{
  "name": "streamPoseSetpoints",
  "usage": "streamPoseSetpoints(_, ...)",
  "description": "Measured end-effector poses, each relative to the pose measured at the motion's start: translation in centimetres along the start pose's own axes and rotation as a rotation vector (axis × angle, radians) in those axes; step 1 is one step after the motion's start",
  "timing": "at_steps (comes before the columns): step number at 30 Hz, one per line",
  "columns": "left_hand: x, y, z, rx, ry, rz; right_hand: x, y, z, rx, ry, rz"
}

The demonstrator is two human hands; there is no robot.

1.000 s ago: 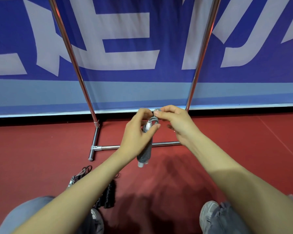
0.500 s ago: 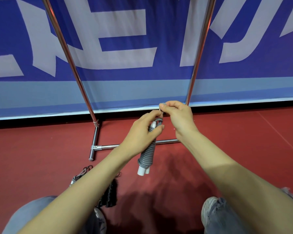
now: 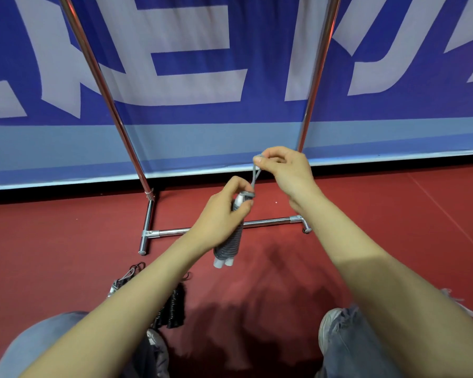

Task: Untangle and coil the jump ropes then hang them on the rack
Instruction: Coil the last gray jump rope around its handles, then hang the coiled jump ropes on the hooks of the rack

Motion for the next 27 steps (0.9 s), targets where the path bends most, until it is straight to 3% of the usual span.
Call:
streamPoseSetpoints(4,0.6,-0.2,-1.7,0.228,-0.157,0.203,0.5,0.7,0.1,0.128,-0.089,-0.184)
streamPoseSetpoints(11,-0.2,-0.8,-2.3,0.162,-0.235,0.313,0.7,1.8,-0.1,0.251,-0.165,-0.236)
streamPoseSetpoints(20,-0.4,-1.3,-3.8,0.312,-0.303,0.134,1.3,2.4,0.2,0.31,-0.272,-0.123)
streamPoseSetpoints(23,0.4,-1.1,-5.6,0.185,-0.333,0.063,1.5,3.5,1.3,0.429,-0.266,-0.25)
streamPoseSetpoints(27,2.4,-1.8,-7.5,0.191,-0.409,0.012,2.1,5.7,3.2,0.598,-0.268,-0.347)
Point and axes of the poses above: each hand's wrist, its own x-axis away from the middle knuckle, its own y-axis out of the palm, z = x × y, the point moved 3 cm from there along -x, towards the middle knuckle, and after that the axes turned 10 degrees about x, right-handed, at the moved point
